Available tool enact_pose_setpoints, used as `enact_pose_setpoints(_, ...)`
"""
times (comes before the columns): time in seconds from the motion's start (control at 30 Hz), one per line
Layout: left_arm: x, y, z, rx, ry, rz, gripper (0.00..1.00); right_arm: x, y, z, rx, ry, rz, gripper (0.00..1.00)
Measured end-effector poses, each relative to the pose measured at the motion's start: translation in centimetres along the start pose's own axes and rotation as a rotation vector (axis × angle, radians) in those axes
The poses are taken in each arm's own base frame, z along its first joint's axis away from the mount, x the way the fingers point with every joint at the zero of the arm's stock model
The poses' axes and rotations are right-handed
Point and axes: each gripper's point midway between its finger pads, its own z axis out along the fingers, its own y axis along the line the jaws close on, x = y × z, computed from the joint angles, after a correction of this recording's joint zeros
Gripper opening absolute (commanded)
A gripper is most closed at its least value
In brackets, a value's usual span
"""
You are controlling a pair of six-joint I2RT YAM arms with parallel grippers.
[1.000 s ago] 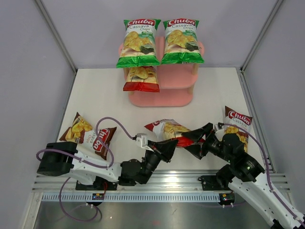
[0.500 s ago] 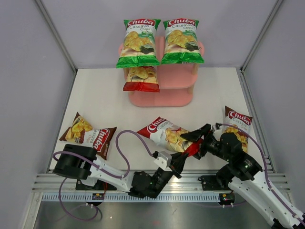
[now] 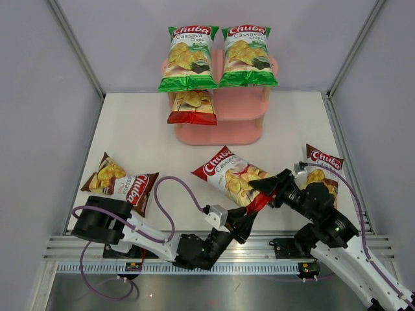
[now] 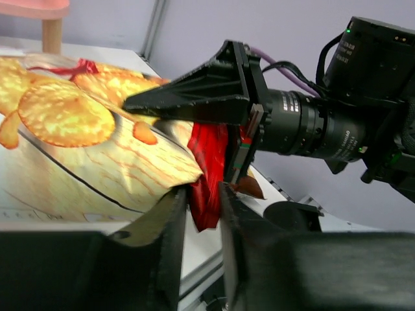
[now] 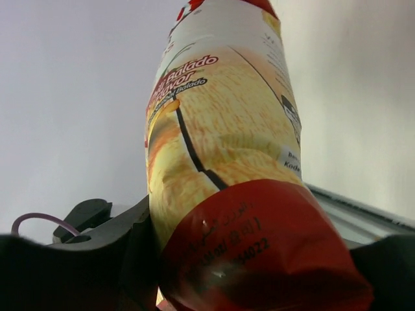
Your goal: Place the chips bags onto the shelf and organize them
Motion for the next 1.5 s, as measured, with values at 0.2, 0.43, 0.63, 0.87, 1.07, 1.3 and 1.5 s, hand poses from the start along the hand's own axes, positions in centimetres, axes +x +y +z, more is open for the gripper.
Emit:
enact_pose_setpoints(0.2,0.7,1.6,-1.3,-0.001,0.023,-0.041,0.55,-1.6,0.9,-0.4,-0.061,-0.096,-0.147,0.17)
enact_pose_setpoints(0.43,0.0,6.0,-2.7,-0.125,0.023,-0.101,0.77,-2.9,2.5,-1.7,-0.148,-0.196,-0.279,0.15)
enact_pose_setpoints(0.63,-0.5,10.7,-2.5,-0.299,0.080,-0.205,0.85,-4.4,3.5,-2.8,-0.191,-0.300,-0.391,0.15)
enact_pose_setpoints(0.87,-0.2,17.0,-5.4,-0.449,0.129,-0.245,0.99,-5.9,5.0,-2.3,-0.222,-0.384,-0.433,0.14)
enact_pose_setpoints(1.07,-0.7,20.8,-7.6,-0.535,0.152,-0.207,0.99,-7.2,5.4,0.0,-0.191,-0.418,-0.445,0.15)
enact_pose_setpoints(1.3,-0.4,23.7,-9.2,-0.594,0.222,-0.090,0.99,-8.3,5.6,3.1,-0.168,-0.440,-0.444,0.15)
enact_pose_setpoints(1.5,0.4,24.7,-9.1,-0.610,0.298,-0.038,0.99,-9.2,6.9,3.7,-0.206,-0.490,-0.446,0.15)
